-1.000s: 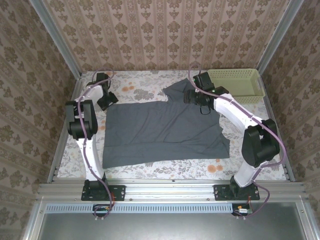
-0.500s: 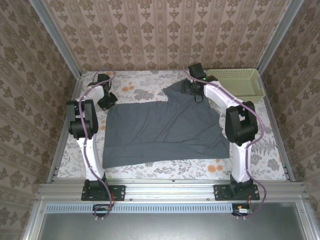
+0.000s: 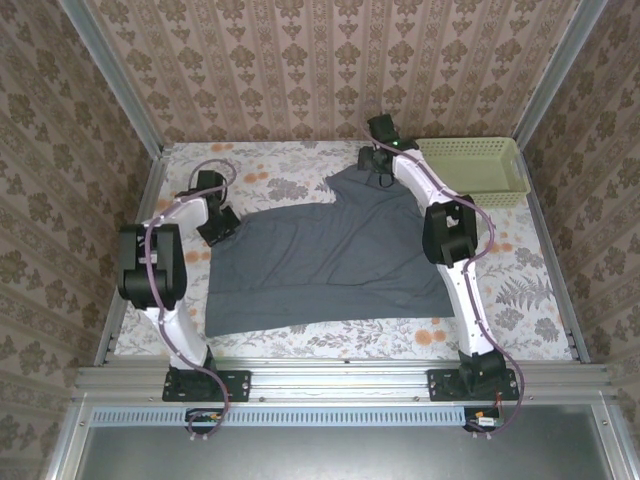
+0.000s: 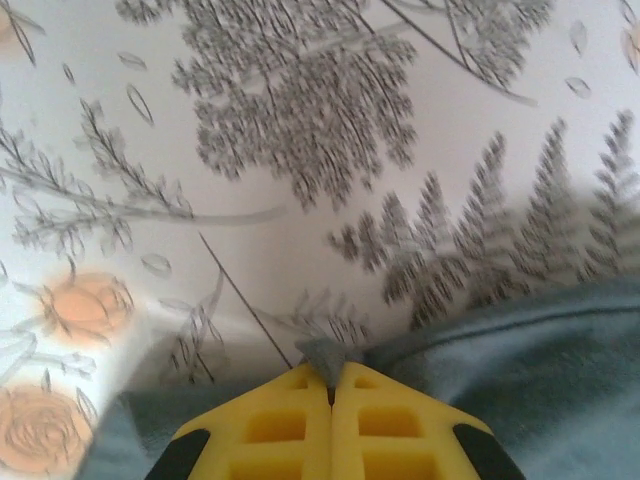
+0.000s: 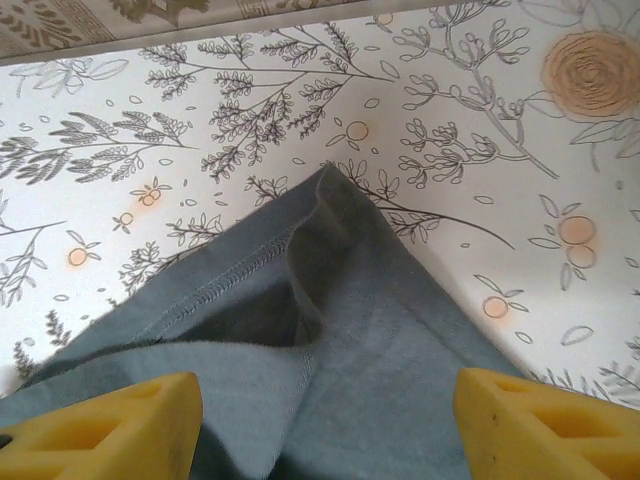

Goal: Fold the inside-out t-shirt

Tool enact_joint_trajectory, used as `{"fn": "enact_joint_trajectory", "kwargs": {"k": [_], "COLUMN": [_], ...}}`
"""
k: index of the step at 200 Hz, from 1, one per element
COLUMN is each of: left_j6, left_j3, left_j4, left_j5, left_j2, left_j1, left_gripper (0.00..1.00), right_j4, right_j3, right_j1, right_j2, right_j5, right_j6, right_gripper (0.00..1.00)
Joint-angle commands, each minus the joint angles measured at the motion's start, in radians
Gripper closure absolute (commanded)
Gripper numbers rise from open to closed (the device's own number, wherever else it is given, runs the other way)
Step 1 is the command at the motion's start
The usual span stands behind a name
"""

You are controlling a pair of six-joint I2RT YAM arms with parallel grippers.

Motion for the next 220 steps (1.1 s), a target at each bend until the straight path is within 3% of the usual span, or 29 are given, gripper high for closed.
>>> {"fn": "enact_joint_trajectory", "kwargs": {"k": [1, 77, 102, 133, 158, 209, 220], "left_j6": [-0.029, -0.06, -0.063, -0.069, -0.064, -0.044, -0.035], "left_j3": [-0.066, -0.258, -0.282, -0.316, -0.343, -0.388, -0.394], "left_j4": [0.041, 0.077, 0.078, 0.082, 0.074, 0.071, 0.073], "left_j5": [0.011, -0.043, -0.047, -0.049, -0.06, -0.043, -0.033], "left_j2": [-0.076, -0.289, -0.313, -0.371, -0.418, -0.472, -0.477], "left_j1": [-0.028, -0.129, -0.127, -0.127, -0.116, -0.057, -0.042], "left_gripper": [1.0, 1.0, 1.0, 1.0, 1.0, 1.0, 1.0], "right_j4": [-0.042, -0.081, -0.081, -0.094, -0.113, -0.119, -0.094], "right_j3": [0.051, 0.261, 0.292, 0.318, 0.313, 0.225, 0.176], "right_j1": [0.003, 0.002, 0.001, -0.006, -0.016, -0.026, -0.026], "right_j2": [0.053, 0.204, 0.225, 0.238, 0.201, 0.069, 0.039], "right_j5": [0.02, -0.031, -0.066, -0.078, -0.081, -0.047, -0.054], "right_j6": [0.017, 0.07, 0.093, 0.112, 0.108, 0.085, 0.076], "right_gripper": [0.33, 0.43, 0.58, 0.84, 0.97, 0.99, 0.95]}}
